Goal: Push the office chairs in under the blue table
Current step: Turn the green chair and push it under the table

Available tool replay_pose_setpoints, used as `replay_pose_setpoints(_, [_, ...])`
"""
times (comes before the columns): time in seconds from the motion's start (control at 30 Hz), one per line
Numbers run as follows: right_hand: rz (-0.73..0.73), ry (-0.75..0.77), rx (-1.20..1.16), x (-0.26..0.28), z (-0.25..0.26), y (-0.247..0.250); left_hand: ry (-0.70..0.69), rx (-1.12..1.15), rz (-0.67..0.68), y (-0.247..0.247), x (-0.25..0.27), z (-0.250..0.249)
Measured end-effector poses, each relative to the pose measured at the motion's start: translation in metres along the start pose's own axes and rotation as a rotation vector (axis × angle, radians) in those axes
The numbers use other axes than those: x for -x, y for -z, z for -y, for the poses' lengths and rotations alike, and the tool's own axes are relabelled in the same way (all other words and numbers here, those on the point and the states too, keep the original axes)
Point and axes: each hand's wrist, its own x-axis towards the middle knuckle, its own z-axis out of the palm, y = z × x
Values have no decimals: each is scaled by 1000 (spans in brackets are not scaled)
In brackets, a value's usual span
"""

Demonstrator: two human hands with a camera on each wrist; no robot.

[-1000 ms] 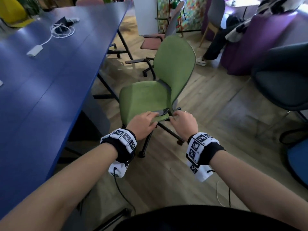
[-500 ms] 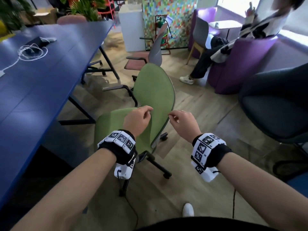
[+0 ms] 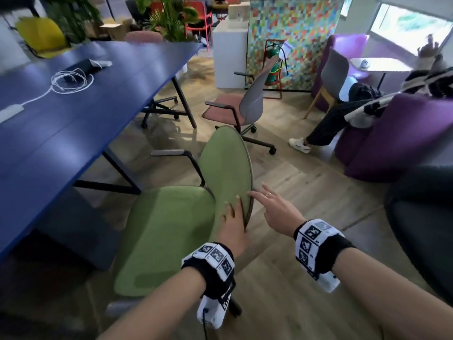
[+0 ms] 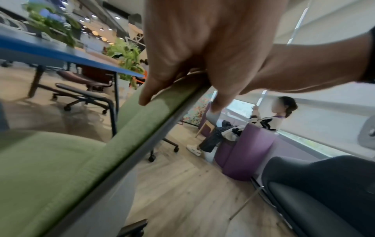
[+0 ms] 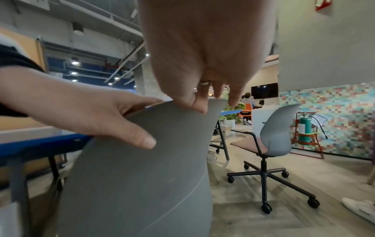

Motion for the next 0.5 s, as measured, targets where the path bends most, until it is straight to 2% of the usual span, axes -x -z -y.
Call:
replay_pose_setpoints(0.13, [-47,98,133,-26,-7,-1,-7,-86,34,2,-9,-3])
replay_pose_setpoints(0.37, [74,328,376,-85,-7,0,-37,-141,155,12,-11,7])
replay_pose_setpoints(0.5, [130,302,373,-120,-18,11,-5,-62,208,21,6,18])
